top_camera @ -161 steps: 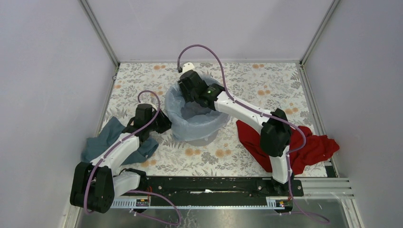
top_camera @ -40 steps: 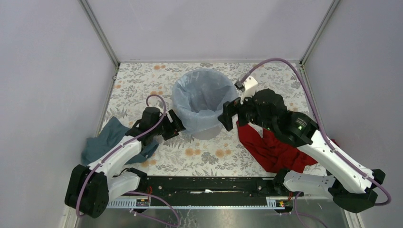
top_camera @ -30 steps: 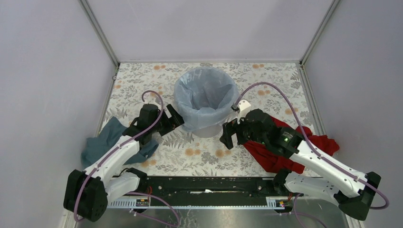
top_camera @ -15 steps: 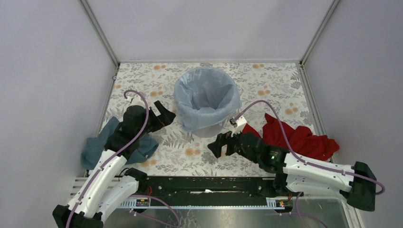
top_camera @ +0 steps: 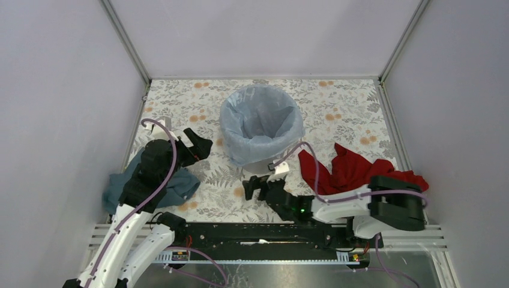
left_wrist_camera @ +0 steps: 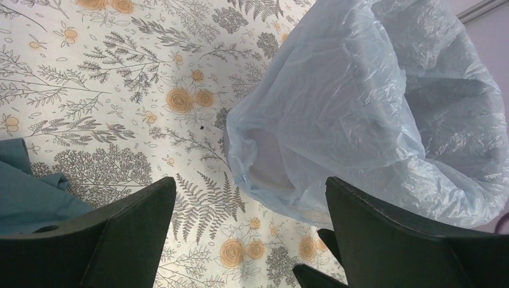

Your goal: Put the trash bags into the trash bin

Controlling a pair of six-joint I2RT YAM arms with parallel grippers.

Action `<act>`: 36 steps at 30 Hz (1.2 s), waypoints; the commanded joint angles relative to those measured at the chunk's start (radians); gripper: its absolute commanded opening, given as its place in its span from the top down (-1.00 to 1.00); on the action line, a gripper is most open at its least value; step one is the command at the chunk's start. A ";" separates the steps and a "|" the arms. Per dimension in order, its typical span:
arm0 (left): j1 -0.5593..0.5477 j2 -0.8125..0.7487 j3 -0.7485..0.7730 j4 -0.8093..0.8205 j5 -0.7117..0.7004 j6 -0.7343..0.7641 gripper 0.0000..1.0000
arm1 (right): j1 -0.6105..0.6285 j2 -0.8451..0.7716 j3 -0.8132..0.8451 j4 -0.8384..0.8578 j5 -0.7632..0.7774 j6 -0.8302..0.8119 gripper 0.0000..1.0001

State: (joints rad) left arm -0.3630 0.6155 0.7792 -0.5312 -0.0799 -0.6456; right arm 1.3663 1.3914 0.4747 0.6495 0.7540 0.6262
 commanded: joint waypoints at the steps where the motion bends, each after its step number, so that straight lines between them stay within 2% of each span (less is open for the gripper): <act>1: -0.002 -0.036 0.020 0.002 -0.009 0.037 -0.97 | 0.005 0.156 0.177 0.108 0.284 0.045 -0.99; 3: -0.002 -0.054 0.038 -0.020 -0.025 0.046 -0.97 | -0.006 0.221 0.238 0.078 0.338 0.061 -0.99; 8: -0.001 -0.100 0.075 -0.064 -0.051 0.070 -0.98 | -0.103 0.368 0.335 0.112 0.301 0.092 -0.99; 16: -0.002 -0.116 0.146 -0.137 -0.063 0.099 -0.98 | -0.316 0.529 0.470 0.158 0.253 -0.035 -0.99; 21: -0.002 -0.117 0.163 -0.157 -0.063 0.113 -0.98 | -0.458 0.632 0.548 0.203 0.146 -0.164 -0.99; 26: -0.002 -0.104 0.201 -0.192 -0.074 0.130 -0.98 | -0.603 0.665 0.651 0.097 -0.002 -0.175 -0.99; 29: -0.002 -0.109 0.206 -0.196 -0.077 0.127 -0.98 | -0.633 0.655 0.656 0.118 0.010 -0.319 -0.99; 32: -0.002 -0.102 0.203 -0.196 -0.075 0.125 -0.98 | -0.633 0.541 0.549 0.157 -0.027 -0.371 -0.99; 36: -0.002 -0.072 0.215 -0.197 -0.090 0.136 -0.98 | -0.633 0.285 0.447 -0.044 -0.046 -0.370 -0.99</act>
State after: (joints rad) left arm -0.3630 0.5133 0.9520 -0.7429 -0.1444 -0.5377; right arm 0.7212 1.9522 0.9905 0.7261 0.7357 0.3168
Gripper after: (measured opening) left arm 0.988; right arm 0.994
